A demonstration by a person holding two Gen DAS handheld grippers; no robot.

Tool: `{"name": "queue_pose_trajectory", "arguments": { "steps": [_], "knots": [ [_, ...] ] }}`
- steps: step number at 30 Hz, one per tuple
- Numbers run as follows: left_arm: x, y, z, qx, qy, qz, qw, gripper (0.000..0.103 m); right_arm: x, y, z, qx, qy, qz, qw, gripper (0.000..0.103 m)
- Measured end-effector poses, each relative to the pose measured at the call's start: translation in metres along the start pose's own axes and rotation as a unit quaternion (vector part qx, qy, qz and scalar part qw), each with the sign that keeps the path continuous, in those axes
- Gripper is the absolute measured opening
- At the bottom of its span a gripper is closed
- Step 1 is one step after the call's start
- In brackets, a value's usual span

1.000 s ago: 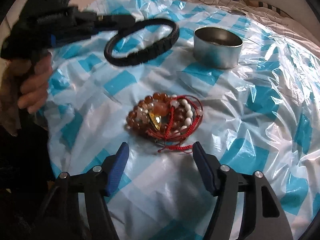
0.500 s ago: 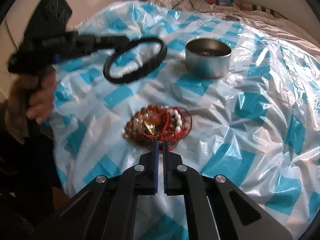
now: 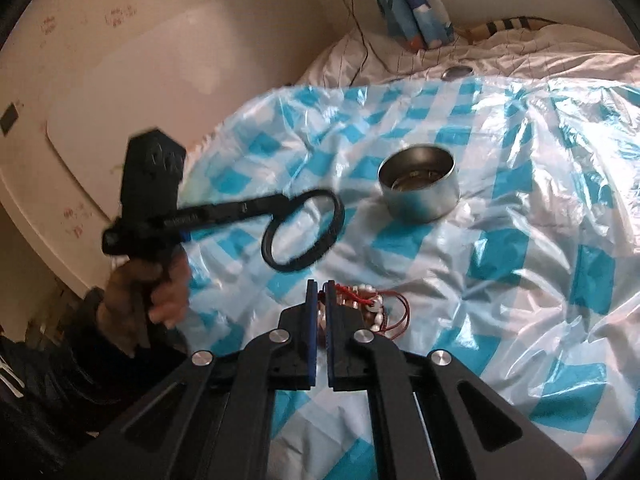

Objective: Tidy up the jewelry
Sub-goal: 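Carry the red string bracelet in the right gripper to the tin while the left gripper carries the black bracelet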

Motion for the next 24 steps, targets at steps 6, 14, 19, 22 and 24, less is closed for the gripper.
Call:
{"name": "queue_pose_trajectory", "arguments": {
  "steps": [6,14,19,22,24],
  "knots": [
    [0.0,0.0,-0.002,0.001,0.001,0.0,1.0,0.007,-0.024,-0.012,0.01,-0.01,-0.054,-0.069,0.996,0.004],
    [0.008,-0.003,-0.008,-0.003,0.005,0.001,1.0,0.007,-0.029,-0.018,0.002,0.003,-0.042,-0.092,0.995,0.004],
    [0.016,-0.006,-0.006,-0.012,0.009,0.0,0.9999,0.007,-0.03,-0.023,0.002,0.001,-0.029,-0.11,0.994,0.004],
    [0.02,-0.01,-0.008,-0.01,0.009,-0.005,0.9999,0.007,-0.029,-0.028,-0.001,0.003,-0.028,-0.12,0.992,0.004],
    [0.023,-0.013,-0.008,-0.013,0.01,-0.005,0.9999,0.007,-0.028,-0.032,-0.004,0.004,-0.025,-0.123,0.992,0.004]
  ]
}}
Point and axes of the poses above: each gripper's, at about its wrist camera, not at the fingertips, and x roughly the way its jaws point, z to its left, y to its underside, the point moved 1 cm from there along x, roughly the way its jaws point, and after that the axes turned 11 degrees about -y, right-handed, at the moved point
